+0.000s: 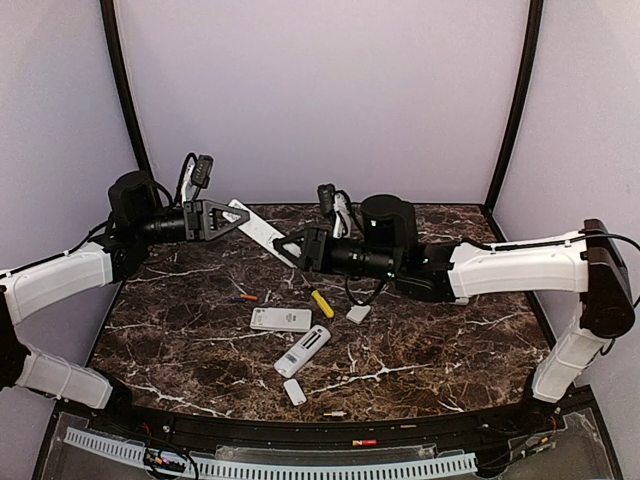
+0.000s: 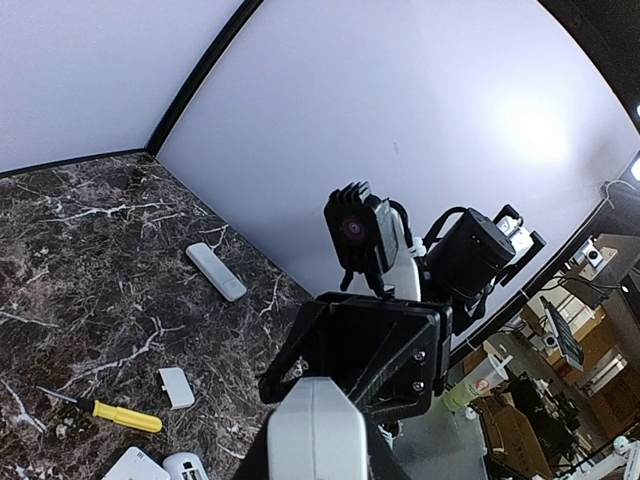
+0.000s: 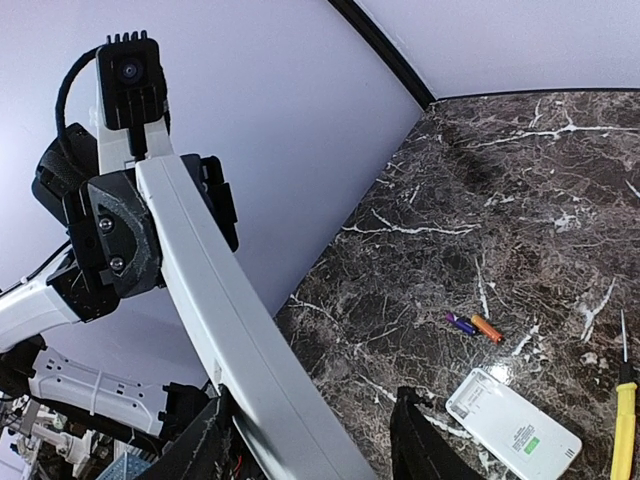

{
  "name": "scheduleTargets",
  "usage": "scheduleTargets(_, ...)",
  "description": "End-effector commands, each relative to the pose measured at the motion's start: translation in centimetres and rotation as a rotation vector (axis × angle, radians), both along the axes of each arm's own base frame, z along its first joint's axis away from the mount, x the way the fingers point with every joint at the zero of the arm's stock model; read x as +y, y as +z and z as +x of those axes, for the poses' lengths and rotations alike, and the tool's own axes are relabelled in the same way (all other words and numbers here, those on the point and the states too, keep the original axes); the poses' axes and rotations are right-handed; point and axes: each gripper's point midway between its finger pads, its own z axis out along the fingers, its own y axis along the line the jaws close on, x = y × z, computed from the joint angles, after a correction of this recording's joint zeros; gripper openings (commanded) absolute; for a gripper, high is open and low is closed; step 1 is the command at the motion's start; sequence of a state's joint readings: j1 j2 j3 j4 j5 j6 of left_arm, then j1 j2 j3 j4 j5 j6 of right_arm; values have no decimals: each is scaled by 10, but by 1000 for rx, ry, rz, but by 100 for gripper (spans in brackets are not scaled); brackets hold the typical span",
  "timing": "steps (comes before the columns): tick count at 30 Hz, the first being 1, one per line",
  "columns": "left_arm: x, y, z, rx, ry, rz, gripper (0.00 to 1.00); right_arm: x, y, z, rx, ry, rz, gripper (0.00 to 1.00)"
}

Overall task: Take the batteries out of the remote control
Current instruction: Remove the battery cover from the remote control.

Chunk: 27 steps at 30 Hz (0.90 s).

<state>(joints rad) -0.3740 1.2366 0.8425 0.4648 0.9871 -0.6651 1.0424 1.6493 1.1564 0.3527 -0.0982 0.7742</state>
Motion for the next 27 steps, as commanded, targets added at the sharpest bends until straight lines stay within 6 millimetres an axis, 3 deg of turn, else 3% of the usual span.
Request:
scheduleTargets(1, 2, 18, -11, -89, -7, -18, 0, -11, -14, 8, 33, -56, -41, 51)
scheduleTargets(11, 5, 20, -10, -108, 19, -4, 0, -20, -21, 7, 57, -73, -51, 46)
scheduleTargets(27, 9, 16, -3, -99, 59, 21, 0, -26, -26, 4, 85, -73, -60, 28)
